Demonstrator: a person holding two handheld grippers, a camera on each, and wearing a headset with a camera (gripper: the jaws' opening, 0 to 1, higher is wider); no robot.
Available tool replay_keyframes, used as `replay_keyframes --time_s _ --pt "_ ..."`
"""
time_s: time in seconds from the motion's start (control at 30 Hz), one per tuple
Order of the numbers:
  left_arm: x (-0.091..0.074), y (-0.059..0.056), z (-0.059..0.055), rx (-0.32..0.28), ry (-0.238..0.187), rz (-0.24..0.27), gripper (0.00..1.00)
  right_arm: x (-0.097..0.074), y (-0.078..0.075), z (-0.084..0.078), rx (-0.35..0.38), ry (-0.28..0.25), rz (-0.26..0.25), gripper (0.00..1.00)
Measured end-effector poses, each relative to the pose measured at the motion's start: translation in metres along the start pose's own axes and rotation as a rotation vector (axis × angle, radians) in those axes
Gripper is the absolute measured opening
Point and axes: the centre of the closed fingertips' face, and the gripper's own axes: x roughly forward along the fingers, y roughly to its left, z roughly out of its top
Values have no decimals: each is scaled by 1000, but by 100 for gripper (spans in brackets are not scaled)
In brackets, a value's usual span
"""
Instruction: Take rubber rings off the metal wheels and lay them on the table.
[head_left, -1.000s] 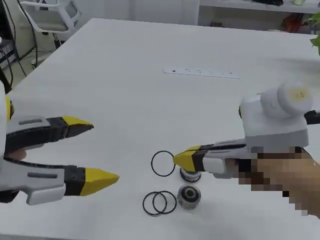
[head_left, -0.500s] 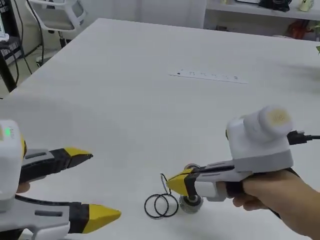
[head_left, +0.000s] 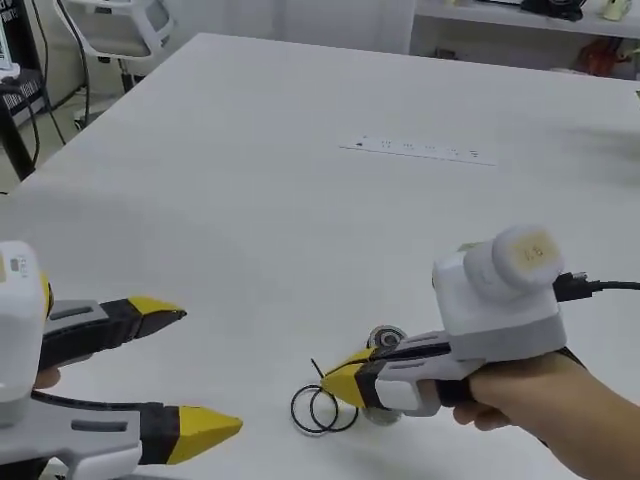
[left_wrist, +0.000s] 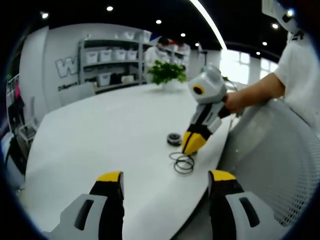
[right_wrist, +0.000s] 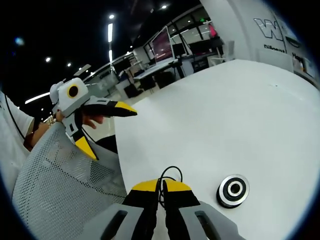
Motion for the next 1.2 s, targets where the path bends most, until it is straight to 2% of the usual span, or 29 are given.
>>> replay_keyframes --time_s 0.3,0.73,0.97,1.2 --pt "-4 4 -2 -8 -2 22 68 5 2 -7 -35 35 3 6" --pt "-5 6 -3 -2 2 37 66 3 -2 -1 12 3 0 18" --pt "-7 8 0 -2 -5 42 66 -1 -6 4 4 -15 -17 17" --pt "-8 11 2 2 -7 49 66 -10 -15 15 14 -56 -44 17"
